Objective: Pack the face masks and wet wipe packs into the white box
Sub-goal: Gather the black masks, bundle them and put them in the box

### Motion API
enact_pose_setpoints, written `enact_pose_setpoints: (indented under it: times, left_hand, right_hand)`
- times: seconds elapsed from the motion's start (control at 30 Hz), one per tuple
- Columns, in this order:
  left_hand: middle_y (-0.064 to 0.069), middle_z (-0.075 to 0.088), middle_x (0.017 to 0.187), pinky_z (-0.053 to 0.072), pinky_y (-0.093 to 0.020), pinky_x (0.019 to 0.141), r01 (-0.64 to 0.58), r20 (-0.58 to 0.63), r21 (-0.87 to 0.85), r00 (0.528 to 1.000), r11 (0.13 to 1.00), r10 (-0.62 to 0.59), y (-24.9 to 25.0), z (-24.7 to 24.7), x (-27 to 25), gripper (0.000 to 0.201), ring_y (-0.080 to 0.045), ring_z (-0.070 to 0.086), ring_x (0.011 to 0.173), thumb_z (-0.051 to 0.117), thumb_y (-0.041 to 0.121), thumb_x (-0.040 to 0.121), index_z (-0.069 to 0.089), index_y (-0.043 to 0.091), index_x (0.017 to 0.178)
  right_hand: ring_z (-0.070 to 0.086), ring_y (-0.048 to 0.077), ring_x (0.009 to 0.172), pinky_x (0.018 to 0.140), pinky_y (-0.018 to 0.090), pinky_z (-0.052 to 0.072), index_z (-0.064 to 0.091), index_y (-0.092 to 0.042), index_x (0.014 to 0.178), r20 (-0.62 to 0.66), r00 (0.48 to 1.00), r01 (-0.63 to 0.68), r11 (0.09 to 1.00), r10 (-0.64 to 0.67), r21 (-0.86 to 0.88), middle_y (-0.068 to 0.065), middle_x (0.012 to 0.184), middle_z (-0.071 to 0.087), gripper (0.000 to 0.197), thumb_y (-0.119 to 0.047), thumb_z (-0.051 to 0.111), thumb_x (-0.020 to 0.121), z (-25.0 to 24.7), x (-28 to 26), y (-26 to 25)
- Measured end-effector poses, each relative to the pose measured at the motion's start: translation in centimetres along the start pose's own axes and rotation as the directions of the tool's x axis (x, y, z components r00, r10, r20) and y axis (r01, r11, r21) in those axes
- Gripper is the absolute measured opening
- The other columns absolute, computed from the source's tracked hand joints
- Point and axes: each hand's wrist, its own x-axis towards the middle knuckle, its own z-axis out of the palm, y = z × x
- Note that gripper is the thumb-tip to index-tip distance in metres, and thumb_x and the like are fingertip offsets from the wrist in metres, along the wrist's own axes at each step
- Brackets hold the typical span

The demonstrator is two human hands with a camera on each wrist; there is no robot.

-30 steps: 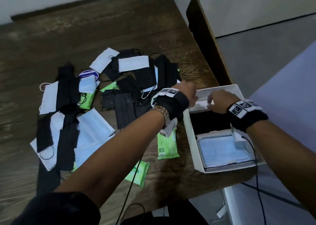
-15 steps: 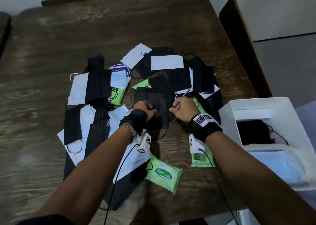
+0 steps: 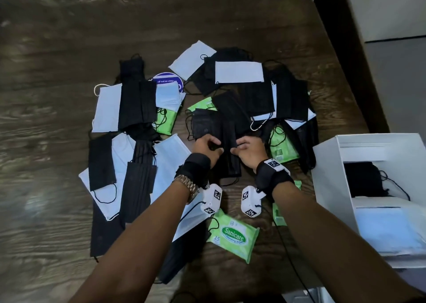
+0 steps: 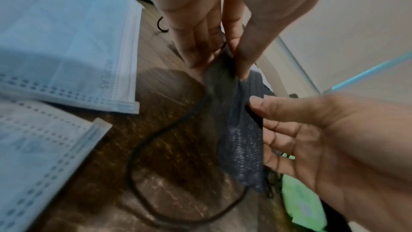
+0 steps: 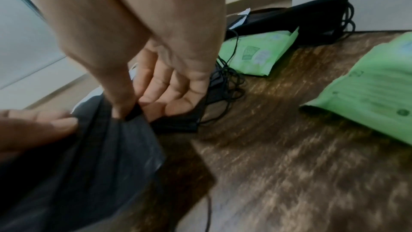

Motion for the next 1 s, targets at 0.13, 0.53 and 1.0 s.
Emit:
enact_pose_setpoints:
  times: [0.13,0.53,1.0]
  left_hand:
    - [0.002,0.064,0.086,0.048,-0.020,0.072,-0.019,-0.091,-0.080,0.996,0.997,0.012,-2.1,-2.9,-0.6,0.030,-0.016,0.063,0.080,0.069,0.000,0.078,0.058,0.028,0.074]
    - [-0.004,0.070,0.093,0.046,-0.004,0.068,-0.026,-0.092,-0.211,0.996,0.977,0.007,-6.6,-9.5,-2.5,0.026,0.010,0.061,0.070,0.063,-0.007,0.085,0.074,0.016,0.094]
    - [-0.004,0.072,0.102,0.053,-0.033,0.089,0.153,-0.061,-0.425,0.979,0.892,-0.196,-1.2,-4.9,1.0,0.058,-0.019,0.068,0.096,0.077,0.055,0.070,0.071,0.010,0.106]
  right_hand:
    - [0.059,0.004,0.057,0.067,0.030,0.053,0.068,-0.020,0.073,0.207,0.965,0.186,0.975,-0.158,-0.124,-0.006,0.060,0.064,0.020,-0.001,0.074,0.076,-0.7,0.2,-1.1]
    - [0.059,0.039,0.111,0.087,0.042,0.050,0.061,0.000,0.110,0.017,0.952,0.234,0.694,-0.304,-0.680,0.021,0.114,0.063,0.033,-0.013,0.074,0.083,0.3,5.1,-5.7]
    - [0.059,0.013,0.059,0.064,0.028,0.054,0.073,-0.014,0.080,0.018,0.908,0.411,0.883,-0.418,-0.226,0.000,0.069,0.068,0.014,-0.001,0.071,0.073,3.1,-3.6,-5.3]
